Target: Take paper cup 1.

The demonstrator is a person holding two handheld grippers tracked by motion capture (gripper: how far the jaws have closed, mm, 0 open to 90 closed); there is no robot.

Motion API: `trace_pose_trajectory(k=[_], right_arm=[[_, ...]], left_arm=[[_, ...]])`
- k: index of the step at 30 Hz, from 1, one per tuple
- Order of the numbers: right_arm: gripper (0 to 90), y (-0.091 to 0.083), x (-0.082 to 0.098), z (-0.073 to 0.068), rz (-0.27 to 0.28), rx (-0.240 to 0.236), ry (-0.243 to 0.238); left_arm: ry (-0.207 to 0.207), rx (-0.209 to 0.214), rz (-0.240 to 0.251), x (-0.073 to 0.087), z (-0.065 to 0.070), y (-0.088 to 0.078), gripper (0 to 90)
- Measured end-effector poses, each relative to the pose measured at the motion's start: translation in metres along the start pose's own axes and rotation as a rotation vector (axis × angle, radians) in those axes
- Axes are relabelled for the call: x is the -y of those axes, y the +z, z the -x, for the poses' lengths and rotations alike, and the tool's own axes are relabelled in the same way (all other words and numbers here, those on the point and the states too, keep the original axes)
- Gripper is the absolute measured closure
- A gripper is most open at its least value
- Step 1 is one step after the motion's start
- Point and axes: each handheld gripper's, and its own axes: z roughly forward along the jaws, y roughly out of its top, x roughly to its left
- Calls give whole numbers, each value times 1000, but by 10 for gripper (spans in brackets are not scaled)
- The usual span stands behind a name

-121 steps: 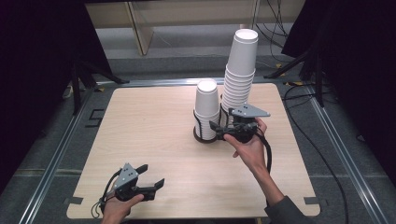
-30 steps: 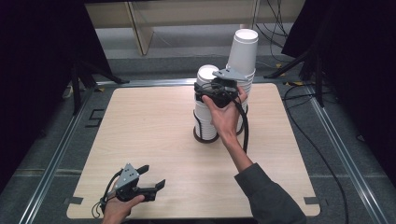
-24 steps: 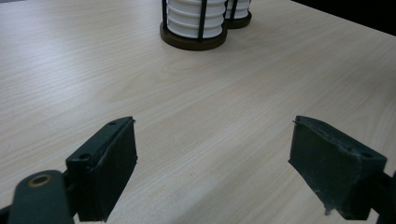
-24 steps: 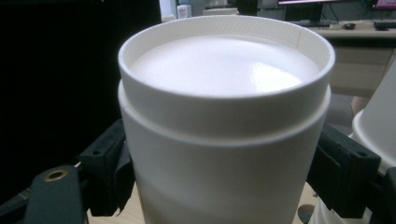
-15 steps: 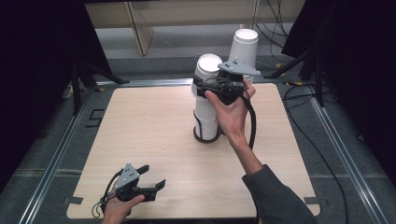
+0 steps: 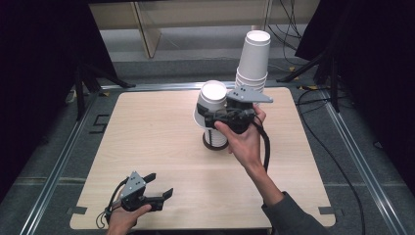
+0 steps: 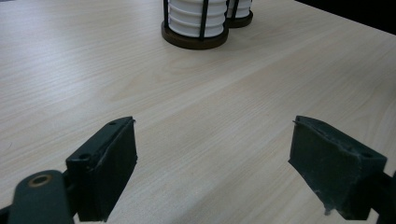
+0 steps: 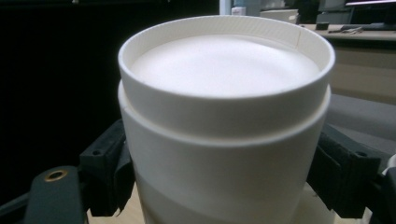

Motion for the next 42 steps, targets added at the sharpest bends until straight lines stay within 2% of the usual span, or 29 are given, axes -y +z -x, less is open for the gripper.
trace_pose_trajectory(k=[2, 4, 6, 9, 10, 12, 13, 15, 16, 17, 18, 23, 26, 30, 36, 41, 42], right_arm=[[194, 0, 9, -1, -10, -14, -26], [194, -1, 17, -4, -25, -38, -9], [194, -1, 25, -4, -29, -40, -24], [194, -1, 34, -5, -38, -56, -9], [194, -1, 36, -4, -44, -47, -27], [194, -1, 43, -5, -56, -72, -4], [194, -1, 46, -5, -66, -70, 2], [193, 1, 52, -3, -59, -72, -18], [193, 4, 59, -3, -57, -88, -7], [193, 4, 59, -3, -57, -88, -7], [193, 3, 61, -3, -85, -84, -6], [193, 6, 80, -2, -111, -107, -12], [193, 7, 96, -1, -147, -123, -1], [193, 7, 104, -1, -169, -133, 25], [193, 7, 114, 1, -178, -142, 8], [192, 8, 121, -3, -196, -164, 18], [192, 8, 123, -2, -194, -169, 6]], left_arm=[[-7, 1, 5, 0, 0, 0, 143], [0, 1, 1, 0, 0, 0, 143], [2, 1, 0, 0, 0, 0, 143], [5, -3, -1, -1, -1, -1, 143], [7, -4, -1, -1, -1, -1, 143], [11, -14, -10, -1, -1, -2, 143], [4, -5, 5, -1, -1, 0, 143], [7, -5, 6, 0, -1, 0, 143], [14, -9, 1, 0, -1, 0, 143], [19, -13, -4, -1, 0, -1, 143], [20, -13, -5, -1, 0, -1, 143], [41, -12, 3, -1, 3, -1, 143], [52, -8, 4, -1, 2, -2, 143], [48, -7, 4, -1, 2, -2, 143], [40, -3, 14, -1, 4, -1, 143], [39, -4, 9, -1, 4, -2, 143], [39, -5, 10, -1, 4, -2, 143]])
